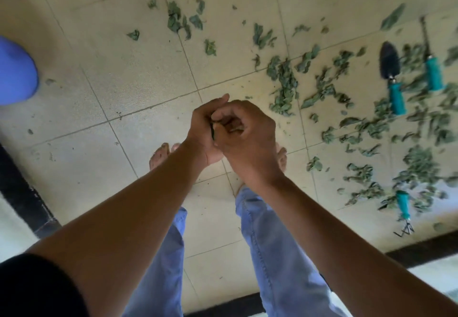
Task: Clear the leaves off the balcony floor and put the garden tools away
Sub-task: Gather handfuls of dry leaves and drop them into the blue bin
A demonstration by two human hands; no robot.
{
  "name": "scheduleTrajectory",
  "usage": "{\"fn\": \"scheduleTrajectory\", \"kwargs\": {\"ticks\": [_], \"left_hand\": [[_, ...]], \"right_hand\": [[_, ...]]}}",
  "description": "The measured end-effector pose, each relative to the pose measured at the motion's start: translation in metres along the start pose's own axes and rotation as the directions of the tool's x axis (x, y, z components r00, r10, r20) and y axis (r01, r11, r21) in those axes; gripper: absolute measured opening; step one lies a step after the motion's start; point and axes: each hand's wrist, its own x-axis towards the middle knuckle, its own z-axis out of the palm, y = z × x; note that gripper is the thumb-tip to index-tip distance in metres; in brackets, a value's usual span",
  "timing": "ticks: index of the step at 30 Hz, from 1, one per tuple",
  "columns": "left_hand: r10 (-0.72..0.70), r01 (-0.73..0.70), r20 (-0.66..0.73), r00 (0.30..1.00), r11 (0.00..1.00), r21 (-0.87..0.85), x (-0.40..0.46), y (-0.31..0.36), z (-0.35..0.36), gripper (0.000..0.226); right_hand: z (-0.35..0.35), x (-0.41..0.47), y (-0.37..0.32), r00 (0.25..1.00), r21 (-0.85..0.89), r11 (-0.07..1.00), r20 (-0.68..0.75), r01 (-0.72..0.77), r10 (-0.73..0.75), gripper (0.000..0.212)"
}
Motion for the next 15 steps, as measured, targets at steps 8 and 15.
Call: {"fn": "scheduleTrajectory", "kwargs": {"ticks": [8,15], "left_hand": [[0.006,-0.007,-0.011,1.0,0.999,-0.036,0.005,-0.023,0.067,0.041],[0.044,-0.042,-0.132,0.99,0.999,0.014,0.007,-0.015,0.114,0.038]], "right_hand": [[-0.047,0.014,0.006,0.997,-0.562,0.823,0.054,0.077,-0.057,0.02],[-0.096,0.018,-0.026,0.985,-0.621,0.77,0.162,0.147,-0.057,0.024]]}}
